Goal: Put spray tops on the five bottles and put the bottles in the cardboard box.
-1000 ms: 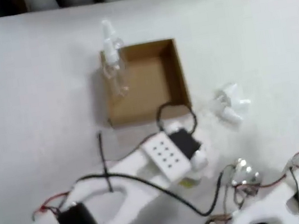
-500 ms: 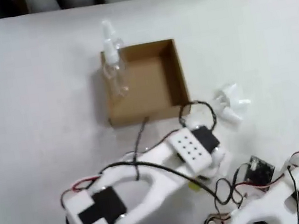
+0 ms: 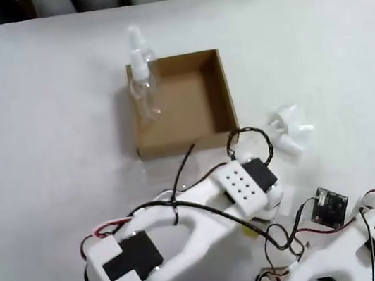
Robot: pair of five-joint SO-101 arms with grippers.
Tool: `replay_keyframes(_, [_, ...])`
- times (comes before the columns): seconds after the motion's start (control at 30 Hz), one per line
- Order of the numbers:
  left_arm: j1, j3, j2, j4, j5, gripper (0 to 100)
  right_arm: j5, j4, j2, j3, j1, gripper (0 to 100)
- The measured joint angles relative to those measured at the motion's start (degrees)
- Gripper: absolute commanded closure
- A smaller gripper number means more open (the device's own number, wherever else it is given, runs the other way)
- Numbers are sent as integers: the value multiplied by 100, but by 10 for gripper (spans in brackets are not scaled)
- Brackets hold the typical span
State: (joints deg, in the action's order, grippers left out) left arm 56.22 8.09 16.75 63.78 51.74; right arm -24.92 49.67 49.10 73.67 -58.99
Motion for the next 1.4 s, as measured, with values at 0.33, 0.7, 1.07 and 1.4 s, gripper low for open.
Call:
replay_keyframes(0.33, [-18, 642, 0, -615, 0, 706, -9, 0, 0, 0, 0, 981])
replay_keyframes(0.7, [-18, 888, -18, -721, -53, 930, -9, 0, 0, 0, 9, 981])
replay_keyframes(1.07, [-9, 932, -18, -756, -62, 973, -9, 0, 0, 0, 9, 981])
replay_keyframes(1.4, [-9, 905, -18, -633, -589, 973, -9, 0, 0, 0, 9, 981])
